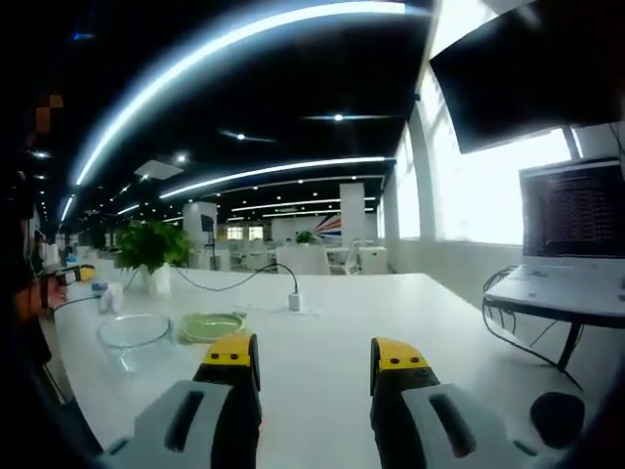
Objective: Open container latches remove lid place lid upside down on tabletop take tomato from container place on tabletop
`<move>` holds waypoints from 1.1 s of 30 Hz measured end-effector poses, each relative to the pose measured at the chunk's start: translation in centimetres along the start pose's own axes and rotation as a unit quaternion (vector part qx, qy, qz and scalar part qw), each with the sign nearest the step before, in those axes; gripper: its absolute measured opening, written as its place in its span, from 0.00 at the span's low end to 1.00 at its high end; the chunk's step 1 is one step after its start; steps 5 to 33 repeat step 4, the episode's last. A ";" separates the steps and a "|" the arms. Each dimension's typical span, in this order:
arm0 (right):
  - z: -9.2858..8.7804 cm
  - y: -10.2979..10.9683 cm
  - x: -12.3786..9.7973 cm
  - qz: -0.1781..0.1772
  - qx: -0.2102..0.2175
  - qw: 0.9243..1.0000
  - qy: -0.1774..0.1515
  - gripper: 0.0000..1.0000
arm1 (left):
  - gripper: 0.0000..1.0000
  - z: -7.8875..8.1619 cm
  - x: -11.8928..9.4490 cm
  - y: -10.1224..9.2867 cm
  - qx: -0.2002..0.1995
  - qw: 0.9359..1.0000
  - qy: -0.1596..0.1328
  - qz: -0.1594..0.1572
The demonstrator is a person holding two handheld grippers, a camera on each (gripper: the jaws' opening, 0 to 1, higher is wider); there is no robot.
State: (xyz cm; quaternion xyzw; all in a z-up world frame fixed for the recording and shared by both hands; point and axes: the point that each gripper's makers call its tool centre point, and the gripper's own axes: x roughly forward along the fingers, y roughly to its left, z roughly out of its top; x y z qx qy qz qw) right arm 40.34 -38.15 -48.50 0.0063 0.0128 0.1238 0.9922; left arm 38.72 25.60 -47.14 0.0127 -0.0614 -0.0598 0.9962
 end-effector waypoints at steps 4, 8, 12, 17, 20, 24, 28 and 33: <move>0.2 -0.1 -0.1 -0.001 -0.001 1.000 -0.002 0.40 | 0.37 0.1 0.0 -0.1 -0.001 1.000 -0.001 -0.001; 0.2 -0.1 -0.1 -0.001 -0.001 1.000 -0.002 0.40 | 0.37 0.1 0.0 -0.1 -0.001 1.000 -0.001 -0.001; 0.2 -0.1 -0.1 -0.001 -0.001 1.000 -0.002 0.40 | 0.37 0.1 0.0 -0.1 -0.001 1.000 -0.001 -0.001; 0.2 -0.1 -0.1 -0.001 -0.001 1.000 -0.002 0.40 | 0.37 0.1 0.0 -0.1 -0.001 1.000 -0.001 -0.001; 0.2 -0.1 -0.1 -0.001 -0.001 1.000 -0.002 0.40 | 0.37 0.1 0.0 -0.1 -0.001 1.000 -0.001 -0.001; 0.2 -0.1 -0.1 -0.001 -0.001 1.000 -0.002 0.40 | 0.37 0.1 0.0 -0.1 -0.001 1.000 -0.001 -0.001; 0.2 -0.1 -0.1 -0.001 -0.001 1.000 -0.002 0.40 | 0.37 0.1 0.0 -0.1 -0.001 1.000 -0.001 -0.001; 0.2 -0.1 -0.1 -0.001 -0.001 1.000 -0.002 0.40 | 0.37 0.1 0.0 -0.1 -0.001 1.000 -0.001 -0.001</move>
